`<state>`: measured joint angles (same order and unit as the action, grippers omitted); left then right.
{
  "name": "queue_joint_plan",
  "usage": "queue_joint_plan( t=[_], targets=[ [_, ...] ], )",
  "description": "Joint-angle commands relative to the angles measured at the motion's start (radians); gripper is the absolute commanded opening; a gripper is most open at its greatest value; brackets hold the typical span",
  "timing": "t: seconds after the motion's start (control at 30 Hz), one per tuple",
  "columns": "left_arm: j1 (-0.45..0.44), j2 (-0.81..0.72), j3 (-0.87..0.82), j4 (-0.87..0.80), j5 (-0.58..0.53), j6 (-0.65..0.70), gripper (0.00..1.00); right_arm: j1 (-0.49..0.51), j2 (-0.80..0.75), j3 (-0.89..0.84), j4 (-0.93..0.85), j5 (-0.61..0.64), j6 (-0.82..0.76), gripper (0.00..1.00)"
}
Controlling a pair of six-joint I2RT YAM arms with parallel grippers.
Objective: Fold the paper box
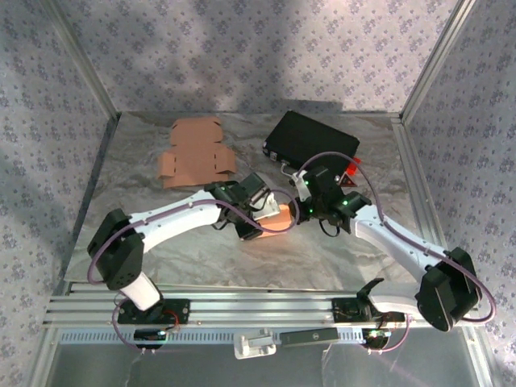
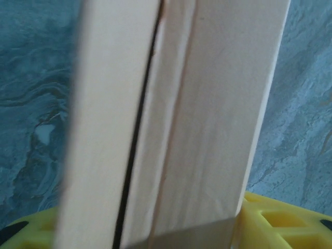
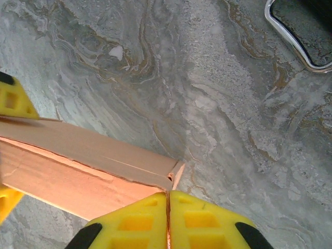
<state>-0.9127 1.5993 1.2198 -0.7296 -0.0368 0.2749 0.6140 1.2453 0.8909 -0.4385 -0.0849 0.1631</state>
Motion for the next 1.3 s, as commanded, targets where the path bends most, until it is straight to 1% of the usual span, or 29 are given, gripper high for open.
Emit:
queue_joint_plan(
  t=[0.0,0.2,0.33,0.53,0.7,0.93,1.07,1.13,1.27],
  targets=[
    [0.011,-0.057,-0.019,-0.013,0.023,-0.033,0.56,0.006,0.015,0.033,-0.029,0.043,0.001,0.09],
    [0.014,-0.053,-0.030,-0.017,0.028,-0.036,0.55,0.024,0.034,0.052,-0.034,0.056,0.030,0.07],
    [0.015,-0.027,-0.034,-0.018,0.023,-0.043,0.52,0.037,0.043,0.068,-0.048,0.057,0.062,0.06],
    [0.020,0.003,-0.040,0.002,-0.013,-0.068,0.47,0.073,0.059,0.086,-0.083,0.117,0.143,0.05],
    [0.037,-0.004,-0.039,0.019,-0.008,-0.082,0.44,0.092,0.066,0.070,-0.081,0.158,0.231,0.05],
    [0.055,-0.003,-0.034,0.018,0.009,-0.088,0.44,0.114,0.067,0.070,-0.080,0.201,0.340,0.04],
    [0.056,-0.009,-0.035,0.021,0.013,-0.098,0.44,0.144,0.066,0.063,-0.077,0.257,0.349,0.04],
    [0.059,-0.033,-0.041,0.031,0.017,-0.116,0.46,0.149,0.069,0.059,-0.080,0.271,0.349,0.04],
    [0.067,-0.111,-0.059,0.060,0.068,-0.155,0.49,0.155,0.067,0.053,-0.083,0.289,0.353,0.03]
  ],
)
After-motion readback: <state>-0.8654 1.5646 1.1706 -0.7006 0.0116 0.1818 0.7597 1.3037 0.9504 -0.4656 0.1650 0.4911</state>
